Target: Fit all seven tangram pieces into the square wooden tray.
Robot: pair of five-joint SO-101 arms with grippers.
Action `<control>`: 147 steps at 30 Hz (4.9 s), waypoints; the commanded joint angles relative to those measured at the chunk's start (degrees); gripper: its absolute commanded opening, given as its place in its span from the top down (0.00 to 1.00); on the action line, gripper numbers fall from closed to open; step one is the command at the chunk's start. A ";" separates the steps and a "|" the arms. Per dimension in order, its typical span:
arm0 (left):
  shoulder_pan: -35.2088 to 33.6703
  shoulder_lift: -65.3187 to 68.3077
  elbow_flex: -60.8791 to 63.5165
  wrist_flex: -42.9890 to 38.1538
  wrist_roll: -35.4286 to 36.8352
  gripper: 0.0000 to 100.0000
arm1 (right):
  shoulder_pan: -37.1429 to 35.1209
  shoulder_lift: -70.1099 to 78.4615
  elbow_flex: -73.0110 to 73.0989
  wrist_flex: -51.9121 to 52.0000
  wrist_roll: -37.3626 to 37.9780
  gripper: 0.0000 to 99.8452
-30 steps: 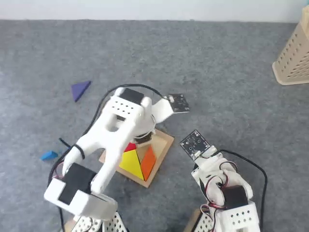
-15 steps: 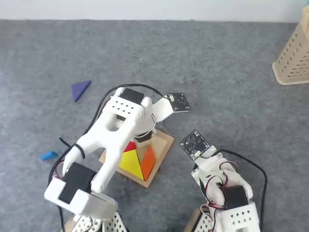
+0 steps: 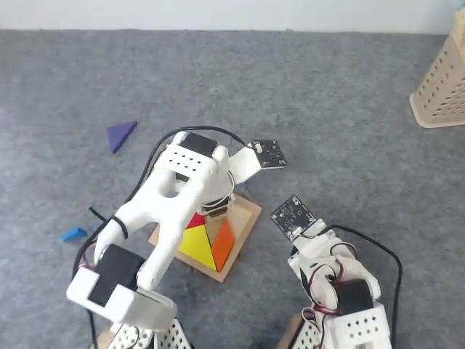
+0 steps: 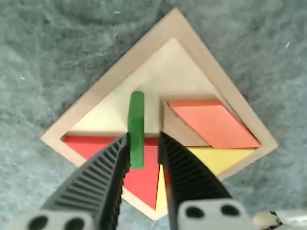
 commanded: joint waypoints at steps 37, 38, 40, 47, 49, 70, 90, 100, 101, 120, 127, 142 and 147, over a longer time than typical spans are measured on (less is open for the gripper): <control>-6.33 10.11 0.75 -15.03 12.31 0.91 | 0.04 -0.84 1.05 0.31 -0.35 0.99; -5.80 10.11 1.36 -15.03 12.31 0.91 | 0.04 -0.84 1.05 0.31 -0.35 0.99; -5.63 10.11 1.63 -15.03 12.31 0.92 | 0.04 -0.84 1.05 0.31 -0.35 0.99; -5.80 6.24 1.36 -14.86 12.84 0.94 | 0.04 -0.84 1.05 0.31 -0.35 0.99; -5.71 1.23 1.36 -14.95 14.51 0.94 | 0.04 -0.84 1.05 0.31 -0.35 0.99; 2.64 6.51 5.67 -19.78 13.54 0.94 | 0.04 -0.84 1.05 0.31 -0.35 0.99; -4.48 -10.46 5.41 -16.88 14.86 0.94 | 0.04 -0.84 1.05 0.31 -0.35 0.99; -12.22 -22.68 22.37 -24.26 21.89 0.94 | 0.04 -0.84 1.05 0.31 -0.35 0.99; -12.13 -22.68 24.57 -27.25 21.98 0.94 | 0.04 -0.84 1.05 0.31 -0.35 0.99; 5.98 -12.40 26.51 -31.65 21.63 0.94 | 0.04 -0.84 1.05 0.31 -0.35 0.99; 10.37 -12.22 27.65 -30.77 21.54 0.94 | 0.04 -0.84 1.05 0.31 -0.35 0.99; 11.25 -15.56 31.52 -26.37 20.31 0.94 | 0.04 -0.84 1.05 0.31 -0.35 0.99; 10.81 -19.69 32.57 -26.37 20.40 0.94 | 0.04 -0.84 1.05 0.31 -0.35 0.99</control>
